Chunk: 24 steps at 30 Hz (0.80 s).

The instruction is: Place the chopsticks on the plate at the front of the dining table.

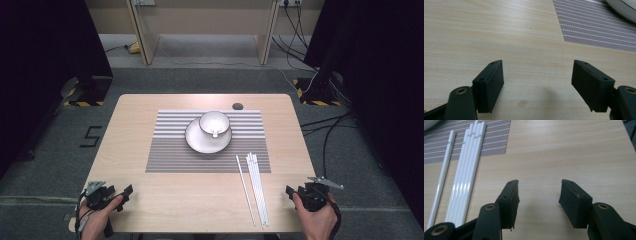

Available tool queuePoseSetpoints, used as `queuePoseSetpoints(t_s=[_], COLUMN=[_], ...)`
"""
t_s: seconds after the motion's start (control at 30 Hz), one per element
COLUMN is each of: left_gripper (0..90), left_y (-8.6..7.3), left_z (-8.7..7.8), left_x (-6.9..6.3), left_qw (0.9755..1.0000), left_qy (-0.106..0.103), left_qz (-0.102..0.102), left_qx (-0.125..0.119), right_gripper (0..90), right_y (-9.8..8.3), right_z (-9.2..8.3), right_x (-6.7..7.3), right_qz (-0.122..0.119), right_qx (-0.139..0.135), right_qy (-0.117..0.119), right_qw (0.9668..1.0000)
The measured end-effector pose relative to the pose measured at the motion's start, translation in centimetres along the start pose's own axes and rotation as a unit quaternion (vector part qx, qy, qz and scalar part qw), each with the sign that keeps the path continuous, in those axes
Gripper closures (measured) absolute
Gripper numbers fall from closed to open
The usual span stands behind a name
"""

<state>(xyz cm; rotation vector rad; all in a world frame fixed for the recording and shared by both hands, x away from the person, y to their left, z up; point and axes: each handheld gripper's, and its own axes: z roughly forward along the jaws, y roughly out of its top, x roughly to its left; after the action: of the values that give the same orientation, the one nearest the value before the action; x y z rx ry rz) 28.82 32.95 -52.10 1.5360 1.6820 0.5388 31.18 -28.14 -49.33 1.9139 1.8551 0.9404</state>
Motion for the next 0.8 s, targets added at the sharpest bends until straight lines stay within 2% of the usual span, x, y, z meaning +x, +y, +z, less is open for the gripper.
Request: queuePoseSetpoints(t_s=[0.13, 0.37, 0.4, 0.53, 0.63, 0.8], left_gripper=[24.9, 24.8, 24.8, 24.8, 24.8, 24.7], left_y=[-0.1, -0.1, -0.2, -0.2, -0.2, -0.2], left_z=[0.1, 0.1, 0.1, 0.1, 0.2, 0.2], left_x=[0.0, -0.1, -0.2, -0.2, -0.2, -0.2], left_qw=[1.0, 1.0, 1.0, 1.0, 1.0, 1.0], left_qy=[0.001, 0.001, 0.002, 0.001, 0.001, 0.001], left_qz=[0.001, -0.001, -0.002, -0.003, -0.003, -0.004], left_qx=[0.003, 0.003, 0.003, 0.001, 0.0, -0.001], right_gripper=[51.0, 54.2, 56.2, 59.7, 61.1, 64.6], right_y=[0.3, 1.2, 1.6, 2.2, 2.9, 3.9], right_z=[0.1, 0.5, 0.7, 1.1, 1.8, 2.7], right_x=[0.7, 2.5, 3.2, 4.6, 5.7, 7.0], right_qz=[-0.009, -0.024, -0.029, -0.035, -0.041, -0.05], right_qx=[0.012, 0.035, 0.046, 0.071, 0.098, 0.123], right_qy=[0.001, 0.016, 0.021, 0.03, 0.038, 0.037], right_qw=[0.9999, 0.999, 0.9983, 0.9964, 0.9936, 0.9904])
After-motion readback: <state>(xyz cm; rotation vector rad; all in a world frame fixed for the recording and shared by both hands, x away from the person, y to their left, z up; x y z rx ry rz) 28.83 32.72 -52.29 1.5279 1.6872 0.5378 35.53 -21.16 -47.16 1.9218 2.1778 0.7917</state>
